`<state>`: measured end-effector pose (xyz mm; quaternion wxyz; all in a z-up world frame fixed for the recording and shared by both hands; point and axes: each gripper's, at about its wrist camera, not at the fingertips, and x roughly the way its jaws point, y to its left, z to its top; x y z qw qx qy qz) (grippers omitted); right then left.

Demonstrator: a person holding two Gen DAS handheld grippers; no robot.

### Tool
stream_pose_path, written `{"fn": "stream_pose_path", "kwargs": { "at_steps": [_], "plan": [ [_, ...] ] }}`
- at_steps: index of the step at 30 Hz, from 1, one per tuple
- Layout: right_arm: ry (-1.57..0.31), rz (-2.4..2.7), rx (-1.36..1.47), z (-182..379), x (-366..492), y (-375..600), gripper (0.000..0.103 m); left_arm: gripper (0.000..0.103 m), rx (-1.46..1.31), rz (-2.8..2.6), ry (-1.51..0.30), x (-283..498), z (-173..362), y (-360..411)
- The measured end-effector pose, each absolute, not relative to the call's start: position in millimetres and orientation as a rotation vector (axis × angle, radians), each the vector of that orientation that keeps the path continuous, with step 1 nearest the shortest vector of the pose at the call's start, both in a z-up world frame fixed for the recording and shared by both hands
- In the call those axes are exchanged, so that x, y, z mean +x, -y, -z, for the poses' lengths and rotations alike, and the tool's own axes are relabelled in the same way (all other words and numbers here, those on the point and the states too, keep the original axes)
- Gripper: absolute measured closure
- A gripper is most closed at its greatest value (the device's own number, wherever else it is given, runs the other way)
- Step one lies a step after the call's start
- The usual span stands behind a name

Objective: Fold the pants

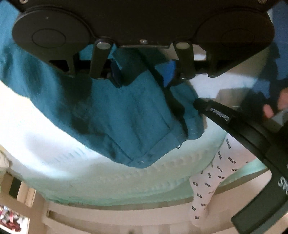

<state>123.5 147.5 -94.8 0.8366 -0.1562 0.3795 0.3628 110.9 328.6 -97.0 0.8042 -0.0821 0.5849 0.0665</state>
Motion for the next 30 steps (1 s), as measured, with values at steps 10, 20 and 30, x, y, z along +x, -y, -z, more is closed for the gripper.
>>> {"fn": "stream_pose_path", "kwargs": {
  "at_steps": [10, 20, 30],
  "plan": [
    [-0.800, -0.840, 0.022, 56.4, 130.5, -131.6, 0.093, 0.093, -0.176, -0.198, -1.108, 102.8, 44.2, -345.5],
    [-0.985, -0.889, 0.026, 106.3, 121.3, -165.3, 0.083, 0.093, -0.130, -0.213, -1.002, 119.8, 12.3, -334.0],
    [-0.910, -0.875, 0.068, 60.3, 104.2, -78.3, 0.051, 0.092, -0.111, -0.072, -1.055, 162.8, 55.4, -274.4]
  ]
}}
